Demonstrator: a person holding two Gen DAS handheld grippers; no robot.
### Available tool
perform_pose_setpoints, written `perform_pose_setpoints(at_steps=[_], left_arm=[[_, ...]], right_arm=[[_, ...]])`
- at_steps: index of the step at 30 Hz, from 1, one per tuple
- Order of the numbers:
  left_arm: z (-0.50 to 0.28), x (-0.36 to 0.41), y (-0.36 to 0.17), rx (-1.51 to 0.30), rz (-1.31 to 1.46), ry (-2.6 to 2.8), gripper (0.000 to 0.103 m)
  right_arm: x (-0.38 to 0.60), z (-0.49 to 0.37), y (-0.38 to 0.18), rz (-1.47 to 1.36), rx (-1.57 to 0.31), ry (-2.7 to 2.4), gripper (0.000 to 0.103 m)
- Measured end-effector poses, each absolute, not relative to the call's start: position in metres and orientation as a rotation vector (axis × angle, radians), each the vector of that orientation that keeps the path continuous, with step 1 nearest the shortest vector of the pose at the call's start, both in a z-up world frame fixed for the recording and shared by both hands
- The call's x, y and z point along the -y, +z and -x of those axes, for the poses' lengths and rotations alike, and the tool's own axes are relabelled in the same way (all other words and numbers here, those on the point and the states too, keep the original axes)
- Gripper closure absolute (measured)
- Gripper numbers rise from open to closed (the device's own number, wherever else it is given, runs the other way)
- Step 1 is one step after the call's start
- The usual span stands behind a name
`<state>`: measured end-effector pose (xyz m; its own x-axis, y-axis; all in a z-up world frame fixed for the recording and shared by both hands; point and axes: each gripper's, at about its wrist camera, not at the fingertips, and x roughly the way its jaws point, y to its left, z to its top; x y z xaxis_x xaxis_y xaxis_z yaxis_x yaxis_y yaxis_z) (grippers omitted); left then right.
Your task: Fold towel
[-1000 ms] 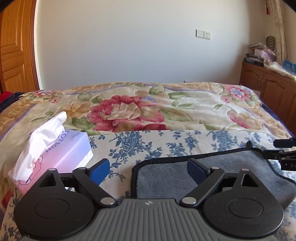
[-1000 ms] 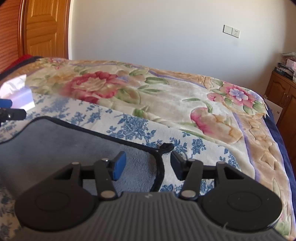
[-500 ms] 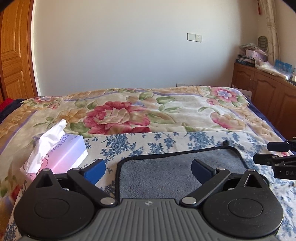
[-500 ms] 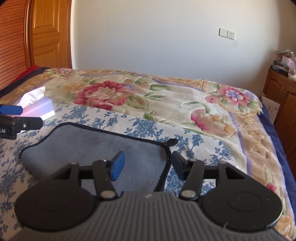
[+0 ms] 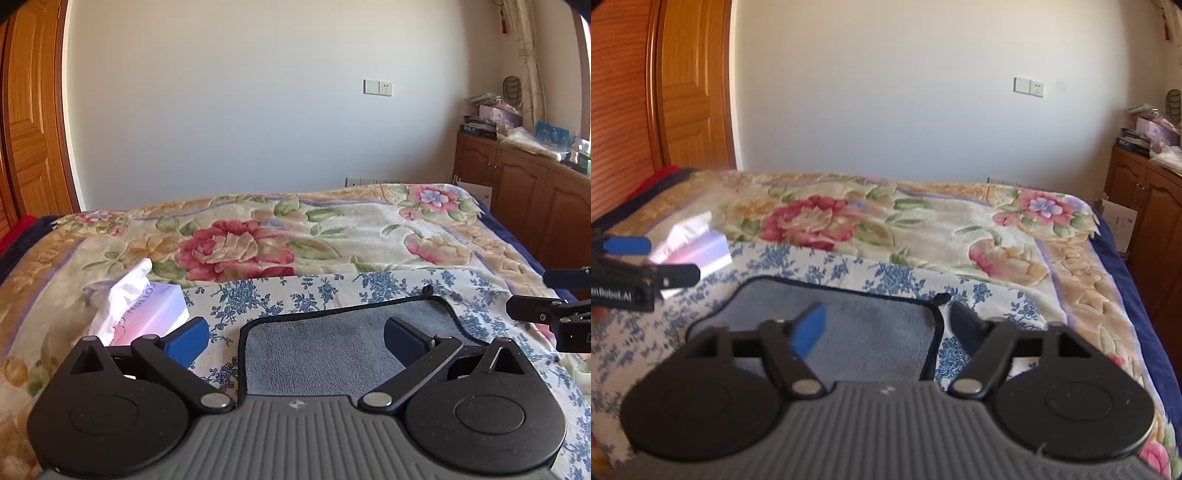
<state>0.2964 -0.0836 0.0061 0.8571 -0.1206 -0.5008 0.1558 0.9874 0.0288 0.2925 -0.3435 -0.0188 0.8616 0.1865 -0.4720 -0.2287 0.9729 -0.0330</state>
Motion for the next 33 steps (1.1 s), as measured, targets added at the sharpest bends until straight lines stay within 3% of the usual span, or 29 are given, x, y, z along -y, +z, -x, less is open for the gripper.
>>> perform_pose_setpoints(at_steps=[5,33], left_arm=[[-0.275,0.083,0.021,-0.489,-0.082,-0.143,0.0],[-0.151,0.058,0.068,-0.445,-0.101,-0.103,0.0]], right_arm=[[0.341,-0.272,-0.005,0.07,-0.443,0.213,0.0],[0.326,-0.169,0.008,0.061,-0.453,0.138,0.0]])
